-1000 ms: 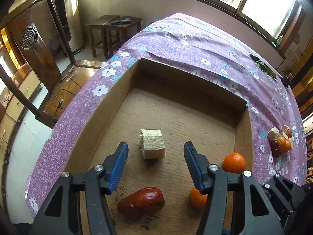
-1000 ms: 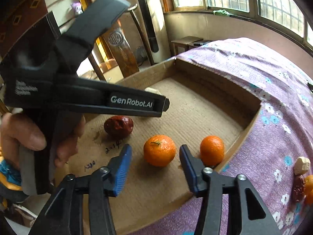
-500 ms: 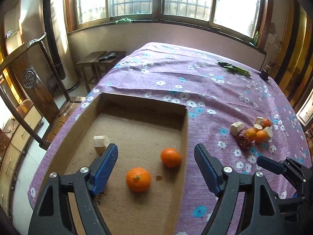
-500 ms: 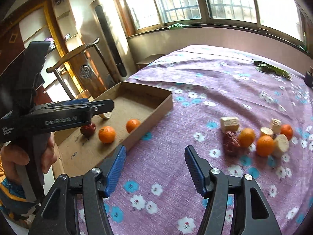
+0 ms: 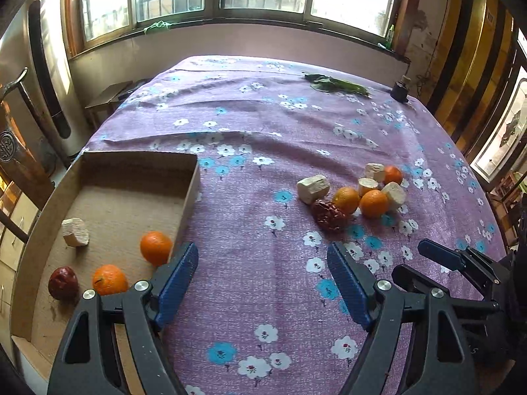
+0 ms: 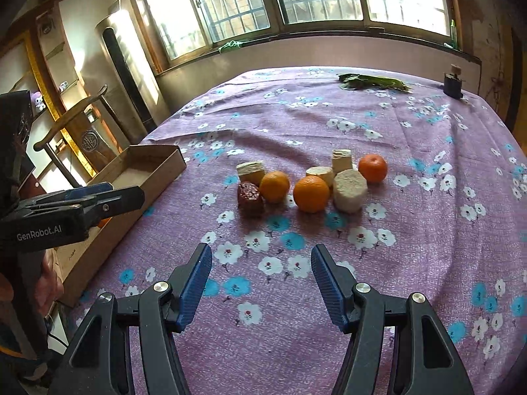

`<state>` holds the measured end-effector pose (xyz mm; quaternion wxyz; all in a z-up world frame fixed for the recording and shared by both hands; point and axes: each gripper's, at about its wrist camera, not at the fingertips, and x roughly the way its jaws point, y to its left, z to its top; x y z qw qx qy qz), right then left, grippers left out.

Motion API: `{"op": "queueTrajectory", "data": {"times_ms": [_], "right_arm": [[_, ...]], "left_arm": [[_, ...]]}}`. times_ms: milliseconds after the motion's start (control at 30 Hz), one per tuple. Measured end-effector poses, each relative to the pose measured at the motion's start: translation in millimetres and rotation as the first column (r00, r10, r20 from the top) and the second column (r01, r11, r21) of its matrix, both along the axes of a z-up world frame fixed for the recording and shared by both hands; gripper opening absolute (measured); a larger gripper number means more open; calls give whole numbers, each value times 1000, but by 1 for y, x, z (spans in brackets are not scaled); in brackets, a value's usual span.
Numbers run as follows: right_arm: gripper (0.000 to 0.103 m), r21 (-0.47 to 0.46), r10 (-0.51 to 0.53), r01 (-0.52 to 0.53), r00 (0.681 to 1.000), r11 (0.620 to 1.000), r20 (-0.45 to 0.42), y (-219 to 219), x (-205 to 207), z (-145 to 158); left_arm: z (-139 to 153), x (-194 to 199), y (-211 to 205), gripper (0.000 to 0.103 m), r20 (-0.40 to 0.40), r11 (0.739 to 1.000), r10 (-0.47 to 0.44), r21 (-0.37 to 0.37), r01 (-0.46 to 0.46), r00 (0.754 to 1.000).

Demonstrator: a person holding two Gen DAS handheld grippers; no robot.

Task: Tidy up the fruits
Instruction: 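Grasp the wrinkled red date with the left tool while the right tool grasps a round yam slice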

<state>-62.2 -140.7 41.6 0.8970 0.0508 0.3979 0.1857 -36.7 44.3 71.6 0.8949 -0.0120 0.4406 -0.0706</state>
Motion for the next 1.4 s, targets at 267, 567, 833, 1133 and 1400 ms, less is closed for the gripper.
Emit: {"op": "queueTrajectory", "data": {"times_ms": [267, 567, 833, 1133, 1400], "right_arm": [[67, 10, -30, 31, 999, 999, -26, -21, 6, -12], [67, 58, -70, 72, 997, 996, -31, -43, 13, -17], [67, 61, -88, 90, 995, 994, -40, -50, 22, -19], [67, -26, -109, 108, 992, 994, -55, -43, 60, -25], [43, -53, -100, 98, 994, 994, -41, -47, 91, -25]], "left_arm": [[-29, 27, -46, 80, -68, 993, -115, 18, 116, 991], [-54, 63, -63, 80, -107, 991, -128, 35, 132, 986], [-58, 64, -64, 38, -97, 986, -159, 41, 164, 982], [-36, 39, -54, 38, -52, 989, -143, 28, 145, 988], [-27, 26, -50, 38, -44, 987, -156, 24, 157, 987]]}}
